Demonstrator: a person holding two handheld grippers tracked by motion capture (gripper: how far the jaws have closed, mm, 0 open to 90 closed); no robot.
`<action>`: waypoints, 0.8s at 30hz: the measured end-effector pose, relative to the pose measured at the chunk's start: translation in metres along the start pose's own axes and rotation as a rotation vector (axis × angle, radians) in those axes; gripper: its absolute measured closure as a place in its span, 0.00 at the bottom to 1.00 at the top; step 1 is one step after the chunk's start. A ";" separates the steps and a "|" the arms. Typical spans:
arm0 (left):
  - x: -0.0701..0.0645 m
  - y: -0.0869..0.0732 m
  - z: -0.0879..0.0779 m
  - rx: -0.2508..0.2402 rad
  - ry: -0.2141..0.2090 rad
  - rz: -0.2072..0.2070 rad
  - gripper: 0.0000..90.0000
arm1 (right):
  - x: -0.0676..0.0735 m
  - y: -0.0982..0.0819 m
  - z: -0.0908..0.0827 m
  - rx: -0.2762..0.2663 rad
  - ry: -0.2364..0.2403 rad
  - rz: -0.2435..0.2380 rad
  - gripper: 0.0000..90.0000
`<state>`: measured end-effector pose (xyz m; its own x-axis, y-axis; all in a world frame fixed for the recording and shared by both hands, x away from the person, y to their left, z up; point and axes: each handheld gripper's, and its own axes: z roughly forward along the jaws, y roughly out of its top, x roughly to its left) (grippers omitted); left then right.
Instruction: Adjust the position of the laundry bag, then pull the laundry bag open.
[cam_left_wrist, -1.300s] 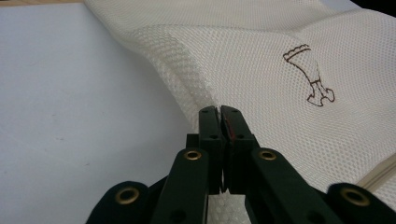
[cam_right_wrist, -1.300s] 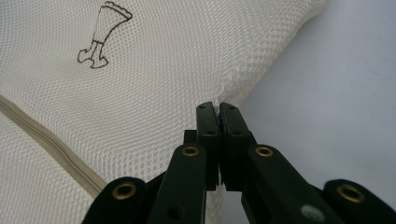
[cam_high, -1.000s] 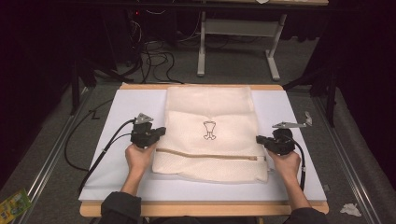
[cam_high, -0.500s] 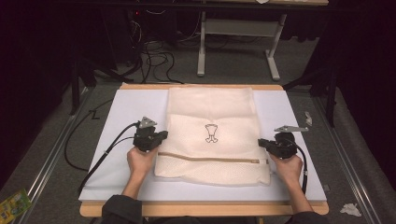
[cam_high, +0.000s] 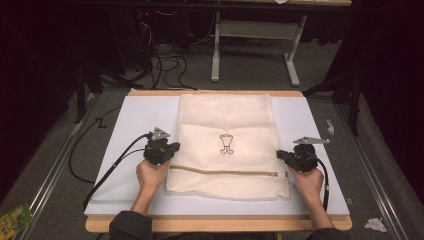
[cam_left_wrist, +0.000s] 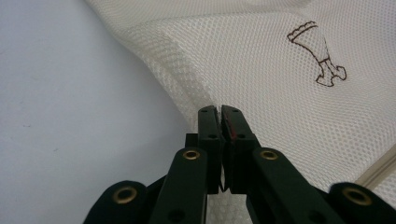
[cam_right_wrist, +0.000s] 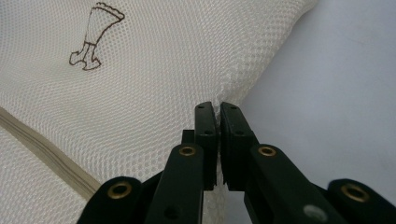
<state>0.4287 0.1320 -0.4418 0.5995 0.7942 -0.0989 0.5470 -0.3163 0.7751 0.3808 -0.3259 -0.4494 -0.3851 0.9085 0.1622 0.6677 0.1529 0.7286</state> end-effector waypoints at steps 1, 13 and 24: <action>0.000 -0.001 0.000 0.000 0.001 0.002 0.97 | 0.000 -0.001 0.001 -0.002 -0.003 -0.004 0.97; -0.005 -0.004 -0.002 -0.019 0.021 0.022 0.96 | -0.001 -0.007 0.002 -0.004 -0.003 -0.002 0.94; -0.010 -0.009 -0.004 -0.031 0.035 0.051 0.93 | -0.001 -0.014 0.000 -0.013 0.008 0.002 0.81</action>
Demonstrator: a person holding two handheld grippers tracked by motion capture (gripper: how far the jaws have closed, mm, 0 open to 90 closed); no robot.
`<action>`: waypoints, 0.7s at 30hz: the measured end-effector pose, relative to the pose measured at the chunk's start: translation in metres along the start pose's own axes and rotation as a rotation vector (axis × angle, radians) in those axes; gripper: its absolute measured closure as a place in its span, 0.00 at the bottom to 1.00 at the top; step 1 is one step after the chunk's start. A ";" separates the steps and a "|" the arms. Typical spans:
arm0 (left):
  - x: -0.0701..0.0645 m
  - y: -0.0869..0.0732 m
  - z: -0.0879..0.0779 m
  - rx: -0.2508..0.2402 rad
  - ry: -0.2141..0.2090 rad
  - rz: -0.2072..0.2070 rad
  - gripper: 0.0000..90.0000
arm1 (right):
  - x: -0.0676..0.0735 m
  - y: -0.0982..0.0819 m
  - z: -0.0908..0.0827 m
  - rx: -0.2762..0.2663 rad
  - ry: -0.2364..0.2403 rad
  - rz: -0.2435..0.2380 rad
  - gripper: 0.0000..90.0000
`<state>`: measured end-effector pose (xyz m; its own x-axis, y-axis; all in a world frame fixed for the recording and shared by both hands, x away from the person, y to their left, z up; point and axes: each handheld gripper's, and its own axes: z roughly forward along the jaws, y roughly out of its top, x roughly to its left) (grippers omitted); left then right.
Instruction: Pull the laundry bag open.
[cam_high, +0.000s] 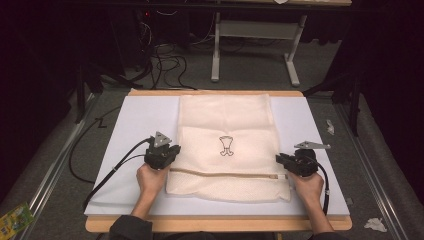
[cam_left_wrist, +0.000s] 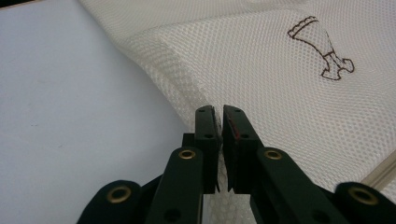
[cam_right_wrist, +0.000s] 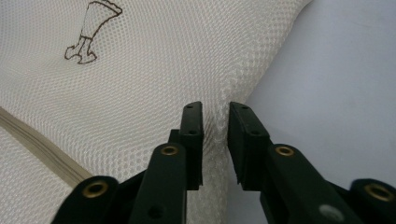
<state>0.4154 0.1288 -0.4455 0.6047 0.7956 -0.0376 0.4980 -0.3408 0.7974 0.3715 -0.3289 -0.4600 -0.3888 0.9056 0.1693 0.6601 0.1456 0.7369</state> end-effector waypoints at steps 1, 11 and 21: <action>0.000 0.000 0.000 -0.003 -0.002 0.000 0.92 | 0.000 -0.001 -0.001 -0.003 0.004 0.010 0.79; -0.012 -0.007 -0.011 -0.034 -0.024 0.042 0.77 | 0.001 -0.011 0.000 -0.002 0.008 0.017 0.58; -0.034 -0.020 -0.004 -0.023 -0.083 0.042 0.68 | 0.003 -0.022 -0.002 0.013 0.025 0.027 0.53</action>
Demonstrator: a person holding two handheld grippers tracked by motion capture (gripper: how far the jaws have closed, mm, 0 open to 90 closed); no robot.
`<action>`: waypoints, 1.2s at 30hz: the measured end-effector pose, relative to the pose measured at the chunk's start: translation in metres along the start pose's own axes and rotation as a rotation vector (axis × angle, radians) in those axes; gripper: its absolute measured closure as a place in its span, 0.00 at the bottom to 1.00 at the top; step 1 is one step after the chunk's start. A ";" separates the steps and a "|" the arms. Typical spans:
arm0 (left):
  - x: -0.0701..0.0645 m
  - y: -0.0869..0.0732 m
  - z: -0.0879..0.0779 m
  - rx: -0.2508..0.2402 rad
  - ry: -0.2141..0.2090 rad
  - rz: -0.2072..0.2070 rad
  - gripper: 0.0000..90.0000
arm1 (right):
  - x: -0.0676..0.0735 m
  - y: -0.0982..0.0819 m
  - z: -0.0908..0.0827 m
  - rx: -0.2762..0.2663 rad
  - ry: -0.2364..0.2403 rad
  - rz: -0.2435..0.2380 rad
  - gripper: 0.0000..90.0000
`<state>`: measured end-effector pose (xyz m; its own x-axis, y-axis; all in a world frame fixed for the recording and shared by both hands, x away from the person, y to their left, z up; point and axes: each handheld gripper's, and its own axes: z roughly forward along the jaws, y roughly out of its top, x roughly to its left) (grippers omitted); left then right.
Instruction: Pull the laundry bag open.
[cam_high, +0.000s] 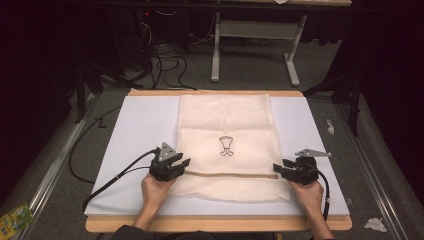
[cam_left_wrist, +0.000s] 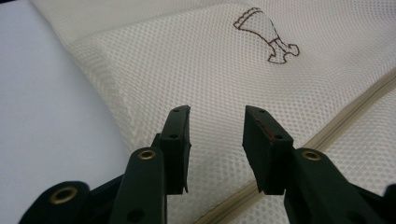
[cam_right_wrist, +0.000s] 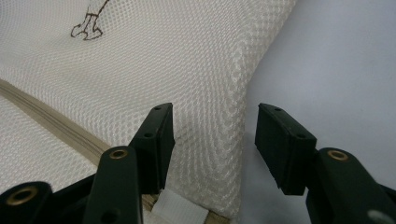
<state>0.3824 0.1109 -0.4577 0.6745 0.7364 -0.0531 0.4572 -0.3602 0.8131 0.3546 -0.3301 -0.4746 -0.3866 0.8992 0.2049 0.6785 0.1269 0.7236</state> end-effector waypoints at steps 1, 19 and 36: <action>-0.003 -0.002 0.003 0.000 -0.009 -0.006 0.67 | 0.000 0.000 0.000 -0.002 0.005 -0.006 0.53; -0.022 -0.006 0.024 0.058 -0.021 0.030 0.64 | 0.018 0.000 0.007 0.053 -0.058 -0.122 0.69; -0.030 0.007 0.029 0.062 -0.088 -0.003 0.62 | 0.013 0.004 0.004 0.058 0.020 -0.113 0.98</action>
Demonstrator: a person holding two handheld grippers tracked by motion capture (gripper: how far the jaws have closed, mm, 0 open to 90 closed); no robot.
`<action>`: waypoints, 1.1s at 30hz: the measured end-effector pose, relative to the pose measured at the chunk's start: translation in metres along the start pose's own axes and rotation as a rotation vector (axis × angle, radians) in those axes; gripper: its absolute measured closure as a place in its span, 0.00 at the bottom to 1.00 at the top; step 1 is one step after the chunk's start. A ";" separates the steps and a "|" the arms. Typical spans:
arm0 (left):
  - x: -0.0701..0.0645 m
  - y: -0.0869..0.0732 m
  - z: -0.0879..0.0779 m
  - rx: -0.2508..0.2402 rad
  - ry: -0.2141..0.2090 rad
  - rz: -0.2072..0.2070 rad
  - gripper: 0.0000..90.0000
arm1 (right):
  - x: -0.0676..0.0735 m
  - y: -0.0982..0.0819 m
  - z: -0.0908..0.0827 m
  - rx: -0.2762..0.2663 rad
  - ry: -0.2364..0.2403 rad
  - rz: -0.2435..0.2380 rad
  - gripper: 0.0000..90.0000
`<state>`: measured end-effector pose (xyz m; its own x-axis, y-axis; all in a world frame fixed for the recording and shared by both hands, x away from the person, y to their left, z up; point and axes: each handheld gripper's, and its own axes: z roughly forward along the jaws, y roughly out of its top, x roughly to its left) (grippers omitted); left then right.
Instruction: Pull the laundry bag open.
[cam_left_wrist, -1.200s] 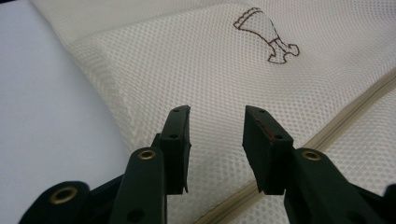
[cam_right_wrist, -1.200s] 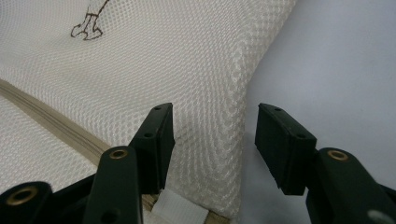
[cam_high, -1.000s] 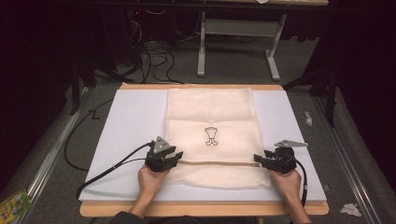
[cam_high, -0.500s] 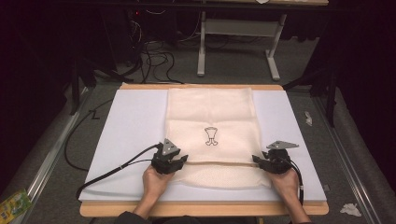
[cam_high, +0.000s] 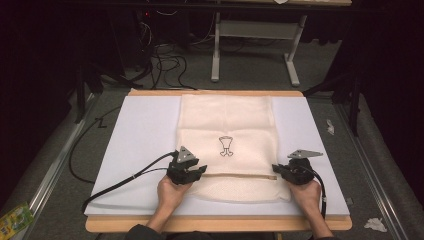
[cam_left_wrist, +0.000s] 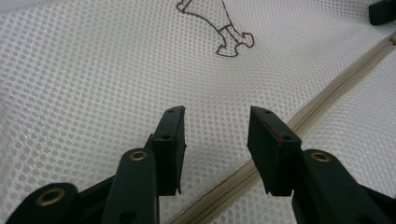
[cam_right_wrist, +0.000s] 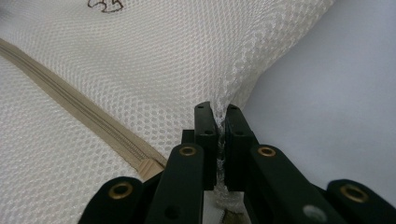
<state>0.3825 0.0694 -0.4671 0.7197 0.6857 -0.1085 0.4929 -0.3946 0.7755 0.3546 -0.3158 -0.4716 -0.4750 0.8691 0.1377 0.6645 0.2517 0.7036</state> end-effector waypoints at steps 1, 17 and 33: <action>-0.001 0.001 0.000 0.006 0.001 0.010 0.62 | 0.000 0.001 -0.001 -0.003 0.004 -0.003 0.98; -0.024 0.030 0.019 0.010 -0.098 0.032 0.58 | 0.001 0.012 -0.018 -0.053 0.053 0.007 0.98; -0.039 0.038 0.032 0.025 -0.152 0.047 0.57 | 0.006 0.025 -0.019 -0.080 0.091 0.017 0.98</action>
<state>0.3881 0.0082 -0.4534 0.8071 0.5663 -0.1669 0.4676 -0.4405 0.7664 0.3576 -0.3126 -0.4398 -0.5171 0.8296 0.2104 0.6264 0.1994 0.7536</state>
